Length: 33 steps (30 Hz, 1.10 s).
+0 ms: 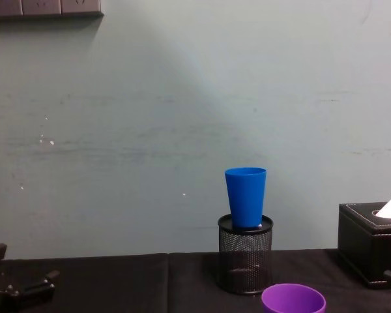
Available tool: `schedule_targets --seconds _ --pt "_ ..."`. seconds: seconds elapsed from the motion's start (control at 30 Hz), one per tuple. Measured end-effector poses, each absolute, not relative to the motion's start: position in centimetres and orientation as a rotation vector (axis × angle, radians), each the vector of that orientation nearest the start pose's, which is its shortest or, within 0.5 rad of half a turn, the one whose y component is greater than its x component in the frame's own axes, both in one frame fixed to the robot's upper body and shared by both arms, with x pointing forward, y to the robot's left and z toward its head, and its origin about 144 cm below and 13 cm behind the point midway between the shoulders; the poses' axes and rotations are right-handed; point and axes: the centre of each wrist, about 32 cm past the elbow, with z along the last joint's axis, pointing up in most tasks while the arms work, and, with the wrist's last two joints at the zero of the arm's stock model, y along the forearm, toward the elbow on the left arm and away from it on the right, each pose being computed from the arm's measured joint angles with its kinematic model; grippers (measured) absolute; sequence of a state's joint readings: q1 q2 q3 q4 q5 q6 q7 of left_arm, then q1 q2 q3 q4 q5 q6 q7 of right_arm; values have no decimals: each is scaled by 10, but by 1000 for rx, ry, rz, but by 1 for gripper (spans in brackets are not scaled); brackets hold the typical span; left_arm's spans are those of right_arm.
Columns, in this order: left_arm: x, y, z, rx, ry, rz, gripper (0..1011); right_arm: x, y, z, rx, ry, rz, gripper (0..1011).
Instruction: Pick up one cup with a gripper and tap it against the other cup.
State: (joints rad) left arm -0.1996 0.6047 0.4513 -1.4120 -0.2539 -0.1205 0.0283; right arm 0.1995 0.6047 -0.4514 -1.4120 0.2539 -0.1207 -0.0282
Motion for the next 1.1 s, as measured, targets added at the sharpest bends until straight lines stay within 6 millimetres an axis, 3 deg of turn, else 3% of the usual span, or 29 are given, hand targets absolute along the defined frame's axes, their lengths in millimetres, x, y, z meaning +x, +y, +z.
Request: schedule_targets --seconds 1.1 --pt "489 310 1140 304 -285 1248 1000 489 -310 1140 -304 -285 -1248 1003"
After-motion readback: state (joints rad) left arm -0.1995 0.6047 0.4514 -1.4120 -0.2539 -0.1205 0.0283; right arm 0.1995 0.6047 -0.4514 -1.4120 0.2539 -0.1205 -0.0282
